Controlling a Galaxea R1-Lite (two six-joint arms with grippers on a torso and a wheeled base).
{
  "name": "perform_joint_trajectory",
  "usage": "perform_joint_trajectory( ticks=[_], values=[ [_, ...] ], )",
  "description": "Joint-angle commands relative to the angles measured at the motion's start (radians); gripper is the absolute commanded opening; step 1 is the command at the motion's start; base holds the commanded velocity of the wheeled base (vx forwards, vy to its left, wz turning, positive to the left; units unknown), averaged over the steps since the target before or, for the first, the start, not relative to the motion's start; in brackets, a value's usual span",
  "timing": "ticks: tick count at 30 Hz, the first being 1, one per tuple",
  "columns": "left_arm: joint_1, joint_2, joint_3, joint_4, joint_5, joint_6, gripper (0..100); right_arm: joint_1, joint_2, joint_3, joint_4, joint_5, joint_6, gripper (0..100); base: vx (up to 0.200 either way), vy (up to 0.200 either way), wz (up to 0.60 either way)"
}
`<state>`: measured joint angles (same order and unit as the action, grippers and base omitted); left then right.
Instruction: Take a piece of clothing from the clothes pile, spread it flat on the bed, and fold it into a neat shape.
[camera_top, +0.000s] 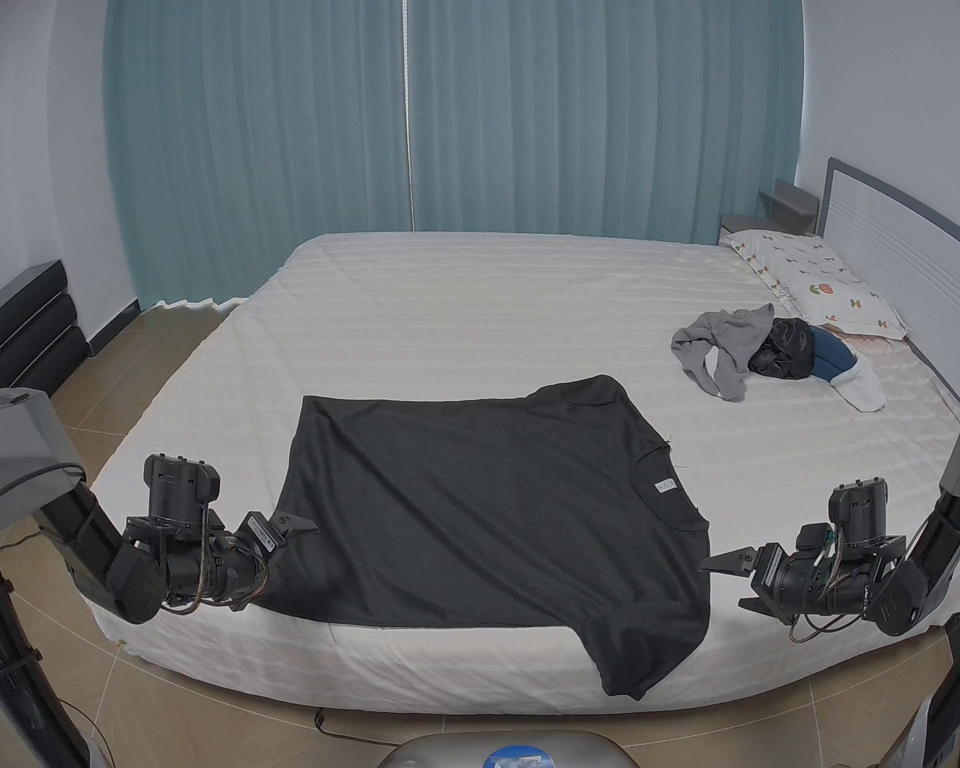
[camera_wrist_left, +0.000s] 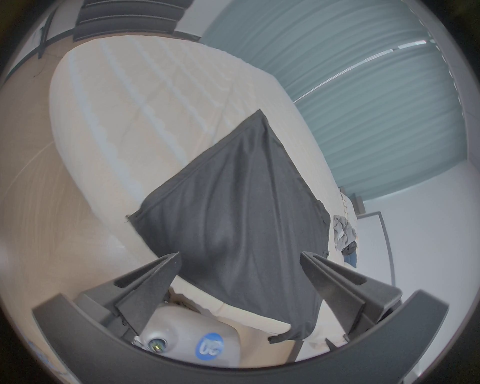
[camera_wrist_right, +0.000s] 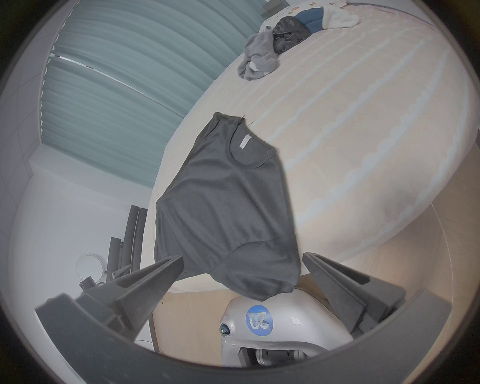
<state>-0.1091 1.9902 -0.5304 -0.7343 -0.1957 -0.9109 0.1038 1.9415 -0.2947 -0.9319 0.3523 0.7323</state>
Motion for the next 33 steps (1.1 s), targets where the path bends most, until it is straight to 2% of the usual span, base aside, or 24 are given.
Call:
perform_joint_trajectory(
  ticks=[1, 3, 6, 11, 18, 32, 33],
  values=[
    [0.082, 0.122, -0.039, -0.001, -0.008, 0.138, 100, 0.007, 0.036, 0.000, -0.004, -0.001, -0.001, 100, 0.000, 0.000, 0.00],
    [0.094, 0.131, -0.036, -0.001, -0.008, 0.153, 100, 0.007, 0.040, 0.002, -0.004, 0.000, -0.001, 100, 0.000, 0.000, 0.00],
    [0.158, 0.139, -0.029, 0.006, -0.008, 0.170, 100, 0.008, 0.074, 0.000, -0.016, 0.000, -0.001, 100, 0.000, 0.000, 0.00],
    [0.200, 0.183, -0.029, 0.003, -0.004, 0.194, 100, 0.007, 0.120, 0.025, -0.119, -0.009, -0.001, 100, 0.000, 0.000, 0.00],
    [0.197, 0.188, -0.017, 0.003, 0.004, 0.205, 100, 0.007, 0.169, 0.068, -0.266, -0.009, 0.001, 100, 0.000, 0.000, 0.00],
    [0.167, 0.203, -0.037, 0.006, 0.010, 0.214, 100, 0.007, 0.169, 0.069, -0.274, -0.010, 0.004, 100, 0.000, 0.000, 0.00],
    [0.167, 0.203, -0.036, 0.004, 0.012, 0.222, 0, 0.007, 0.169, 0.068, -0.274, -0.010, 0.004, 100, 0.000, 0.000, 0.00]
  ],
)
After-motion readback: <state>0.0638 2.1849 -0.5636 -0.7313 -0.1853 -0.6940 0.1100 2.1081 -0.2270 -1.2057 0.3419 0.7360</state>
